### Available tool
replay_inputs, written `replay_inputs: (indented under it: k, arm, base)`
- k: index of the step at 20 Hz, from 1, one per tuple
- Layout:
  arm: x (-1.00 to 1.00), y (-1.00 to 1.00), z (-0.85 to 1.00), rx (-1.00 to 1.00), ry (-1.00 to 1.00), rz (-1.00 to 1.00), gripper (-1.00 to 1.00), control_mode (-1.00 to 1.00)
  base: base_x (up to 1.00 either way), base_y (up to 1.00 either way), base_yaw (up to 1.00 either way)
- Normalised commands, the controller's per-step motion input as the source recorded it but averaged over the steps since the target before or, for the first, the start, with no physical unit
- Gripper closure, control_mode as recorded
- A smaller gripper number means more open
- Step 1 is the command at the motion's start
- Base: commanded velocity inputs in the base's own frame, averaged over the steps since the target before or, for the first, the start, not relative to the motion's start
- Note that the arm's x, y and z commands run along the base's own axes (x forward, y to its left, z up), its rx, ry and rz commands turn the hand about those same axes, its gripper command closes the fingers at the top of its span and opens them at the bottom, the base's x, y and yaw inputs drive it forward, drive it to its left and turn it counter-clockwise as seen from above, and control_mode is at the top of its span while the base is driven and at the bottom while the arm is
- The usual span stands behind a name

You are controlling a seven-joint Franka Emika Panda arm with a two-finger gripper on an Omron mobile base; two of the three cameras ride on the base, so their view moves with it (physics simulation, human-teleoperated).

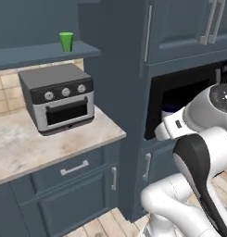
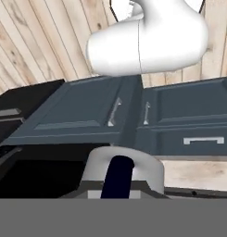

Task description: There is a tray on the dining counter. Grab the cup, mug, and pitcher and place them on the tray. The pitcher may be placed next to the tray if it cannot fit the tray.

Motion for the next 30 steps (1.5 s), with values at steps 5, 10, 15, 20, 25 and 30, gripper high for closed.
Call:
replay_inputs:
  k: [5,10,15,20,25,30]
  arm:
    - [0.00,0.00,0.00,0.00,0.00,0.00,1.00,1.00]
    - [0.00,0.00,0.00,0.00,0.00,0.00,1.00,1.00]
    - [0.00,0.00,0.00,0.00,0.00,0.00,1.00,1.00]
    - [0.00,0.00,0.00,0.00,0.00,0.00,1.00,1.00]
    - [0.00,0.00,0.00,0.00,0.00,0.00,1.00,1.00]
    - [0.00,0.00,0.00,0.00,0.00,0.00,1.00,1.00]
  base:
    - [-0.22,-0.65,-0.54]
    - [-0.19,-0.65,-0.56]
    - [-0.15,-0.65,-0.57]
    - [-0.03,-0.52,-0.57]
    - [0.00,-0.26,-0.55]
    - [0.10,-0.08,-0.52]
